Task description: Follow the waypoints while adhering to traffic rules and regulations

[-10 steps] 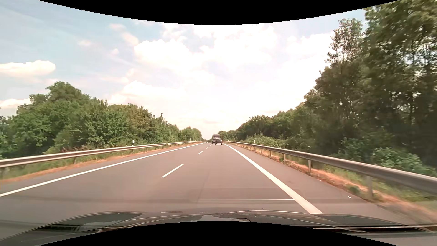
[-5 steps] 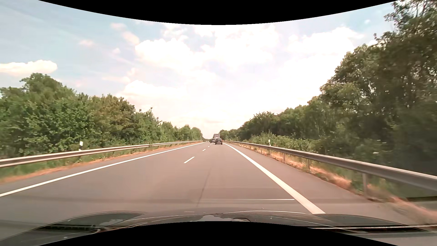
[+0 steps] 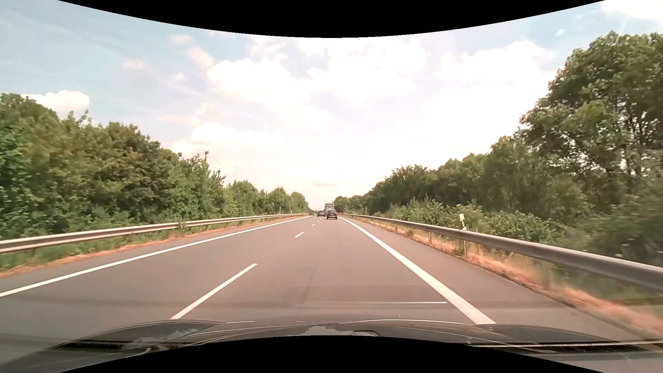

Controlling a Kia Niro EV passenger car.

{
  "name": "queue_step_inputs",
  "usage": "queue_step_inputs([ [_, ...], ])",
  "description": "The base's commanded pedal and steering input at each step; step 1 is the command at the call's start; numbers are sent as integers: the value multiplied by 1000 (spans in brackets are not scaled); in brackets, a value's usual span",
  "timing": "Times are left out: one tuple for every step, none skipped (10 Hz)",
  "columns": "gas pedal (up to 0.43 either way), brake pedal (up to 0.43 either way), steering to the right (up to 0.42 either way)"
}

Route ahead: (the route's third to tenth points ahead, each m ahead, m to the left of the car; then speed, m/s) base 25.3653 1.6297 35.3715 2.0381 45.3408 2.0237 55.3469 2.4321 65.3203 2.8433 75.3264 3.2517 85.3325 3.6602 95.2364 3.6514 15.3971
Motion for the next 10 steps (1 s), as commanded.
queue_step_inputs([
  [189,0,-5],
  [209,0,-5],
  [220,0,-5],
  [220,0,-5],
  [220,0,-5],
  [220,0,-5],
  [220,0,-5],
  [220,0,-5],
  [220,0,-5],
  [220,0,-5],
])
